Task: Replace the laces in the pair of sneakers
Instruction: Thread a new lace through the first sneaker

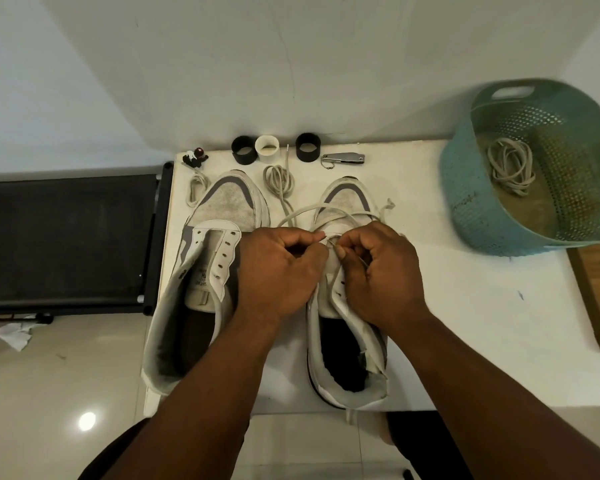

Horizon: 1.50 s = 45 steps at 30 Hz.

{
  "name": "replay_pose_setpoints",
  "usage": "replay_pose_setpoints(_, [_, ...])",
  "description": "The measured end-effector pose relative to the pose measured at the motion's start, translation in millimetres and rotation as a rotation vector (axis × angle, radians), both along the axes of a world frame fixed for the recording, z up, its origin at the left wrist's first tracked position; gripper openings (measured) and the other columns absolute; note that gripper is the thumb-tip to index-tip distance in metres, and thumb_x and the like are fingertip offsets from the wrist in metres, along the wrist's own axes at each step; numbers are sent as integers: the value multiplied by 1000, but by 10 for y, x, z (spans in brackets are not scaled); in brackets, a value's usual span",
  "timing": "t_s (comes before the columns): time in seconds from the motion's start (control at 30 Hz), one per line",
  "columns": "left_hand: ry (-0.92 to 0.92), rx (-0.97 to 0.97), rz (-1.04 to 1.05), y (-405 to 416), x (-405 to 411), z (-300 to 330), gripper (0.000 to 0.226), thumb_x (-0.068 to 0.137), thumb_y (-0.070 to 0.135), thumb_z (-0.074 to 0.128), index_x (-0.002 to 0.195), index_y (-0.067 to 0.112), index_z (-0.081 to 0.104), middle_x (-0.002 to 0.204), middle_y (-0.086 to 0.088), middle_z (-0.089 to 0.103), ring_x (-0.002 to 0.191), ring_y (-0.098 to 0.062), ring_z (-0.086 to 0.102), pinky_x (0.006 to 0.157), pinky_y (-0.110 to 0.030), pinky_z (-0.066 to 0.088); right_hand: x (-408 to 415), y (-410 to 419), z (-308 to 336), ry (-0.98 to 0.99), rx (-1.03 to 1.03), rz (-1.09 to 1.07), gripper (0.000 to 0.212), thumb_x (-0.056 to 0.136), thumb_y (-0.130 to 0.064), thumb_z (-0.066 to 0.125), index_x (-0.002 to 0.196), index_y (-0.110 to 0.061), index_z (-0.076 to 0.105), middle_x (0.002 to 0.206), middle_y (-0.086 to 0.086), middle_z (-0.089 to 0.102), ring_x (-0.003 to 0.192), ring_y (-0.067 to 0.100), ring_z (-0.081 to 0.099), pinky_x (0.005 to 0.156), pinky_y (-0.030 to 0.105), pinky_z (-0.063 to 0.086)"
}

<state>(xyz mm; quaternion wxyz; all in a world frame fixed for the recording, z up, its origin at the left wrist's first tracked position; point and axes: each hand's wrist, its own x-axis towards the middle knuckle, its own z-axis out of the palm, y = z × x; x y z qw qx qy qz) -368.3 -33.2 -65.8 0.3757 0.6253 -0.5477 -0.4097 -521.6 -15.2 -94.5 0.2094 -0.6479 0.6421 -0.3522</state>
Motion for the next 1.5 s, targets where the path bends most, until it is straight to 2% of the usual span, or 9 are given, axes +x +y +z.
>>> replay_pose_setpoints(0.2, [25,-35,-8,20,-30,-10,20,80,-1,76,97,8,82,62,22,66,51,11,60,52,-5,42,29,7,-20,-37,-4,-19,6,91,-22,67,93,-21,72,85,-16,59,78,5,55,77,29,45])
replay_pose_setpoints(0.43, [115,-34,12,32,-52,-72,12,81,28,73,91,25,79,77,15,77,71,-3,72,64,-18,55,33,-30,13,-116,-13,-45,5,93,-27,70,90,-23,74,83,-13,64,77,8,60,73,29,50])
replay_pose_setpoints(0.7, [43,45,-7,-124,-44,-88,8,93,25,75,85,24,77,72,10,72,55,3,58,60,-23,50,-59,-85,46,-97,-20,-18,11,86,-32,79,84,-25,72,77,-18,61,70,-1,57,67,13,42])
replay_pose_setpoints(0.83, [303,-108,138,-129,-80,22,16,100,35,59,91,22,62,85,4,72,79,-20,67,80,-52,57,-138,-80,104,-92,-29,55,13,85,-30,81,85,-20,72,78,-13,65,72,5,59,64,24,48])
replay_pose_setpoints(0.93, [599,-279,173,-141,-58,215,16,109,25,42,100,16,50,86,-7,72,82,-28,70,77,-45,57,-241,-100,174,-178,-93,16,6,91,-14,72,97,-15,74,92,-6,70,87,7,64,75,25,52])
replay_pose_setpoints(1.07, [702,-359,235,-176,5,377,17,113,19,35,100,15,46,67,2,56,60,-17,55,64,-35,55,-508,-232,188,-228,3,-324,21,96,-8,55,107,-17,70,104,-6,71,98,6,66,87,24,56])
replay_pose_setpoints(1.17, [636,-411,218,-210,31,361,15,111,19,41,98,16,48,67,2,44,58,-15,40,54,-30,43,-587,-256,125,-196,168,-330,18,99,-11,58,107,-23,69,97,-11,70,87,-1,65,85,25,58])
replay_pose_setpoints(1.3, [310,-239,16,-186,-4,219,8,105,16,54,98,19,58,73,5,52,58,-8,42,51,-27,37,-439,-228,207,-119,88,-92,22,92,-13,66,109,-25,74,97,-14,67,82,-5,61,70,7,46])
replay_pose_setpoints(1.5, [-357,34,-253,-122,61,147,22,83,19,69,104,27,67,96,17,64,90,5,59,80,-19,50,-303,-188,140,-16,120,89,34,82,-18,76,115,-23,74,99,-14,63,87,-17,53,77,-2,36])
